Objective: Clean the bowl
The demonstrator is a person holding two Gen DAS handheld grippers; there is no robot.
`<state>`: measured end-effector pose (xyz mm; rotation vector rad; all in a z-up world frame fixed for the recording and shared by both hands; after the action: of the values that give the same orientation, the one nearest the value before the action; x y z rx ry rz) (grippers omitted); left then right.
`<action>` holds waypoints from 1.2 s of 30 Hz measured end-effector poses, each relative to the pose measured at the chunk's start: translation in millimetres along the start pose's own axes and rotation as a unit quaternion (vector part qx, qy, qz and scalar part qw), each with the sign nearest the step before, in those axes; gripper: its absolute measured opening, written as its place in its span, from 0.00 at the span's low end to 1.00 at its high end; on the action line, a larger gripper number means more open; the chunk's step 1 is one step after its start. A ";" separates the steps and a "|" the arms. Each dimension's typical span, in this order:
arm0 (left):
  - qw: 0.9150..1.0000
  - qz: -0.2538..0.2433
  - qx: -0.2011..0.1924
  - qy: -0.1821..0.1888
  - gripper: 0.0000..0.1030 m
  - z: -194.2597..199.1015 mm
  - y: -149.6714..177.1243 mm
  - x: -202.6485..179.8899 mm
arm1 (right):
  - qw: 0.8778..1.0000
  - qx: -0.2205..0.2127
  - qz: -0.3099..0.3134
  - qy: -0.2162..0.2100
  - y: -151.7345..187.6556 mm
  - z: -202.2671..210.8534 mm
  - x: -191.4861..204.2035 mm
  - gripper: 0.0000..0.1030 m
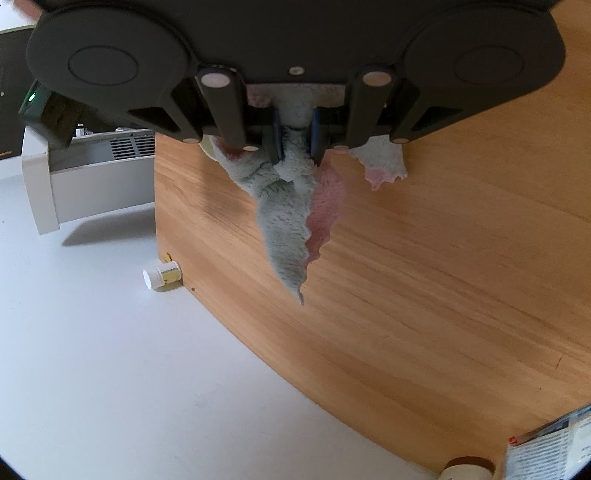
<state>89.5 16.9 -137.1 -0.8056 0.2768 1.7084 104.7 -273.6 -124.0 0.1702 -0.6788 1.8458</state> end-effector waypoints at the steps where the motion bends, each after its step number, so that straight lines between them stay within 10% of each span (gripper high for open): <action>1: 1.000 0.001 0.000 -0.001 0.13 0.3 0.8 -0.3 | 1.000 0.009 0.025 -0.004 -6.4 -1.5 1.3 0.41; 8: 1.000 0.003 -0.003 -0.005 0.13 5.0 -0.9 -0.6 | 0.966 0.129 0.221 -0.034 -56.1 -36.6 16.6 0.49; 19: 1.000 -0.004 -0.006 -0.018 0.13 9.7 -4.8 0.9 | 0.924 0.235 0.281 -0.106 -66.5 -76.4 26.3 0.44; 27: 1.000 -0.004 -0.003 -0.028 0.13 5.1 -0.6 -4.5 | 0.920 0.260 0.260 -0.134 -70.5 -87.2 19.7 0.26; 36: 1.000 -0.006 -0.001 -0.020 0.13 -4.9 -4.6 -9.5 | 0.950 0.193 0.226 -0.095 -54.6 -68.4 13.7 0.13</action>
<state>96.4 8.2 -133.5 -0.7711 0.2424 1.7120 162.7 -213.9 -154.4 0.4862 -0.5038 2.4192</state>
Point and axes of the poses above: each gripper's, at about its wrist camera, not at the fingertips, and z roughly against the way its jaws point, x to its left, y to its underside, the point moved 1 cm from there along -z, roughly the way its jaws point, and after that the axes turned 4 degrees about -z, right-handed, at the moved point
